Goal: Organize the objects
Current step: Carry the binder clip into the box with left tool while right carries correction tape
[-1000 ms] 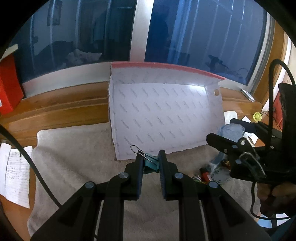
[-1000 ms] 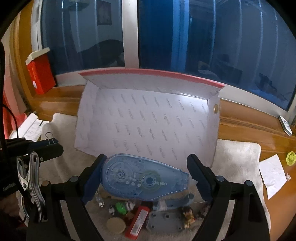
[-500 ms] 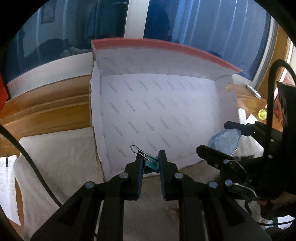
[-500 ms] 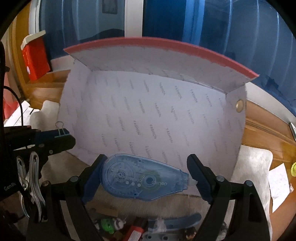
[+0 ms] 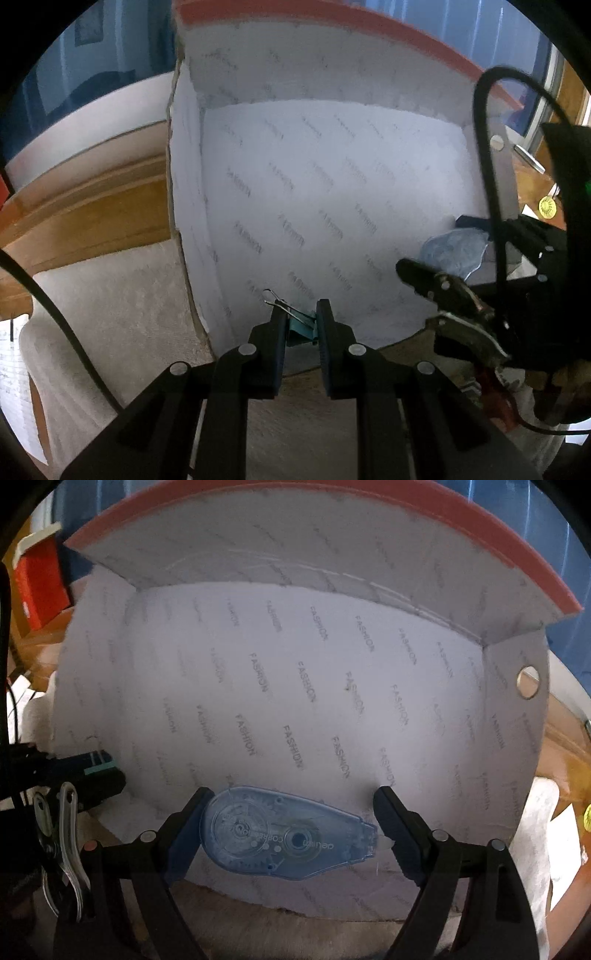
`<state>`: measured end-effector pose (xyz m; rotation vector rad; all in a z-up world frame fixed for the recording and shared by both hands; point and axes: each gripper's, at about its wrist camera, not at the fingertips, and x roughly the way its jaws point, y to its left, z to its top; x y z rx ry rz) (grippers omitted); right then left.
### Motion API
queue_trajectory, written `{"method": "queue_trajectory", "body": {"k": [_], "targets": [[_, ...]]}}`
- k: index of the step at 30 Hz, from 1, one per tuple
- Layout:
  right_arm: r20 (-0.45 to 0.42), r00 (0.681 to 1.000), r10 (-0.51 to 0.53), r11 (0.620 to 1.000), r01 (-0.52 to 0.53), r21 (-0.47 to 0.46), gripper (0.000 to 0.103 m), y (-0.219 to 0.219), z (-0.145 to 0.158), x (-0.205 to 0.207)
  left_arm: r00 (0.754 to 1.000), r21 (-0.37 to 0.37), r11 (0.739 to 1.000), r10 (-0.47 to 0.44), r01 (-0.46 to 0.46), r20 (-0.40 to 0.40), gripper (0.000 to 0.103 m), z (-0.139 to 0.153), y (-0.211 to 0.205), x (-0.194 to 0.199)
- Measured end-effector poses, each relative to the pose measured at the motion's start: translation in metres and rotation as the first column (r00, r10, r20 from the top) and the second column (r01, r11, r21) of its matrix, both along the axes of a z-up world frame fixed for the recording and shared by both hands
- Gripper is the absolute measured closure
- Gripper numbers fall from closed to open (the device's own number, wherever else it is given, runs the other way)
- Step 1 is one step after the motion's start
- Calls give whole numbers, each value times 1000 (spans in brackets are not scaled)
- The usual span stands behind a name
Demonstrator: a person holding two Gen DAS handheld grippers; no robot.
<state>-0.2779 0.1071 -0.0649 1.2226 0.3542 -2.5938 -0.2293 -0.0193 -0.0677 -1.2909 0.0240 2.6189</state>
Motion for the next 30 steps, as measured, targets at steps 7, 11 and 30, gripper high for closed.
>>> {"method": "queue_trajectory", "body": {"k": [7,11,30], "targets": [[-25,999,21,996,-19,88,14,-11,-8,3,999,-50,998,-29,27,-36,88,-7,7,-2],[-28,1000,8,995,-6,100,14,-13,-10,3,998,-70,997,-33,30,-49,88,-10,10,0],[11,1000,-22,1000,22,21,11,-2,-7,-1,998,24,999,-36,38,-56,63,-9,-2,10]]}}
